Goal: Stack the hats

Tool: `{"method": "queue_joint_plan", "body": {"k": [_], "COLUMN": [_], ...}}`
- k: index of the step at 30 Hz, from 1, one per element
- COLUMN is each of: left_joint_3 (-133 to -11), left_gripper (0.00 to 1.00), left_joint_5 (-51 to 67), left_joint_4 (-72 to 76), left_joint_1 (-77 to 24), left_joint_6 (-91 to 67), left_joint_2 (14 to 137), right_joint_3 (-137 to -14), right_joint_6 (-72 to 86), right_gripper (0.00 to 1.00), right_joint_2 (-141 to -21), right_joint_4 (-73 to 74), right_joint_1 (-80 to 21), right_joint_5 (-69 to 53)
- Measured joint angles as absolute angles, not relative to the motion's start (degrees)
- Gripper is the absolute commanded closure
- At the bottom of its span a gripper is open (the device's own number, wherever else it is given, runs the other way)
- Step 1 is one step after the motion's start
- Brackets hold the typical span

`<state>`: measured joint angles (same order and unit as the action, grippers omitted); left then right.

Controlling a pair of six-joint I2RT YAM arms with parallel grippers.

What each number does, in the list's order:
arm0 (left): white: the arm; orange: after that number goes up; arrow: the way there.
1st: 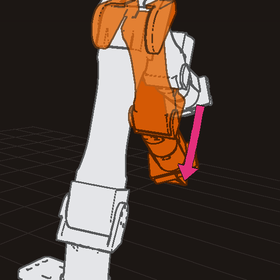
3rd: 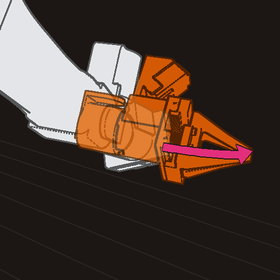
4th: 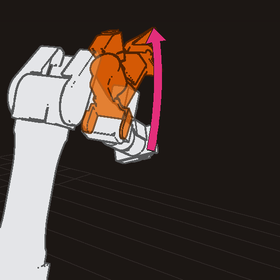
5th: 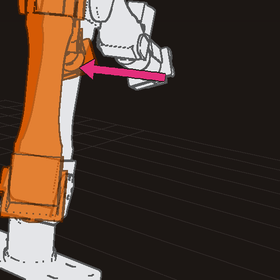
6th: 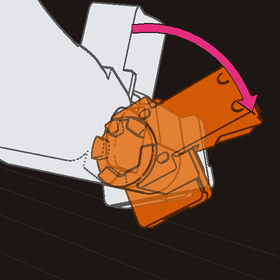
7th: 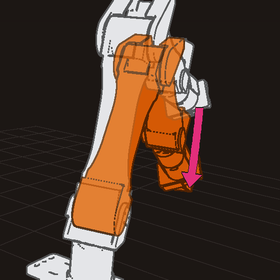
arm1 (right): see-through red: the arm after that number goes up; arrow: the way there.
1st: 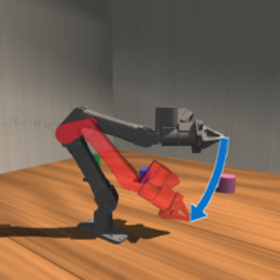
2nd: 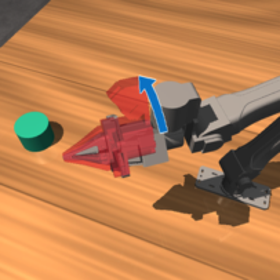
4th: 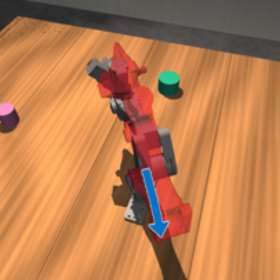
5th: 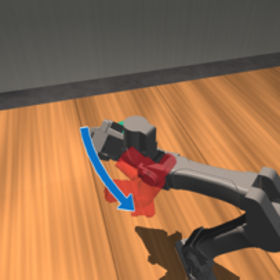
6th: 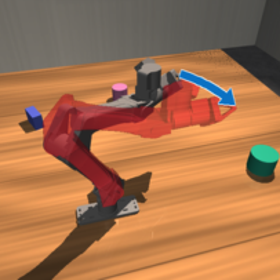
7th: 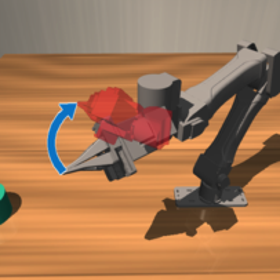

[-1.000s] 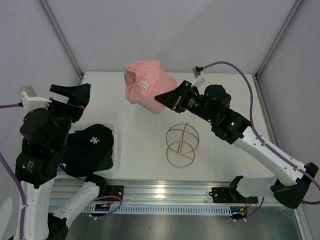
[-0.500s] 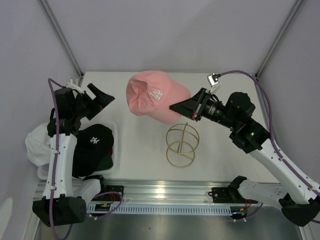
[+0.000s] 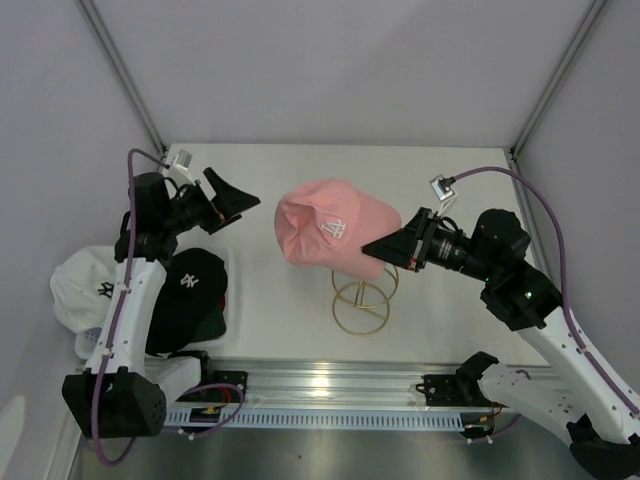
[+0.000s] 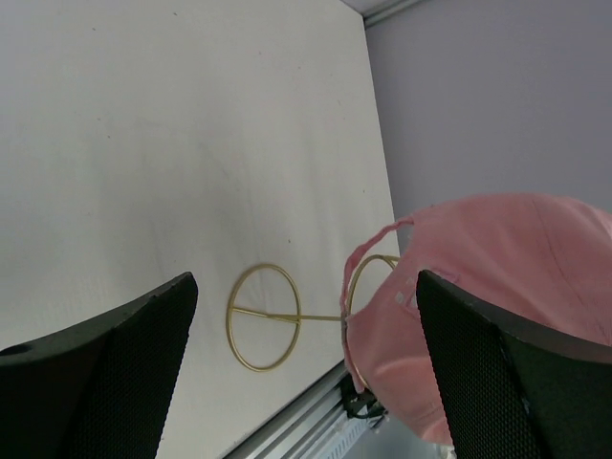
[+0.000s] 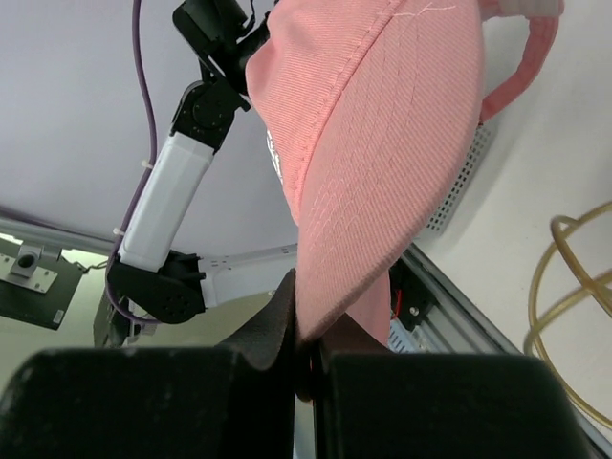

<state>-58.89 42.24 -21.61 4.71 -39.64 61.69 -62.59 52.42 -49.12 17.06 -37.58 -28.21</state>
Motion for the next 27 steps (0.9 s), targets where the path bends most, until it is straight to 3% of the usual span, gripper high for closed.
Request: {"method": "queue_joint_plan", "body": {"k": [14, 27], "left_joint_3": [-57.21, -57.47], "left_gripper": [0.01, 0.01], "left_joint_5": [36.16, 30.72], "left_joint_4": [-26.24, -30.72], "left_joint_1": [-4.43, -7.51], "left_joint_6": [-35.79, -32.01], "left_joint_2": [61.63, 64.66], "right_joint_3": [-48.14, -43.68], "right_joint_6": [60.10, 58.67], "right_gripper": [1.00, 1.00], "right_joint_2": [-31.48, -26.65], "right_joint_4": [24.84, 30.13], "right_joint_1": [-28.84, -25.19], "right_joint_5": [-30.76, -33.21]}}
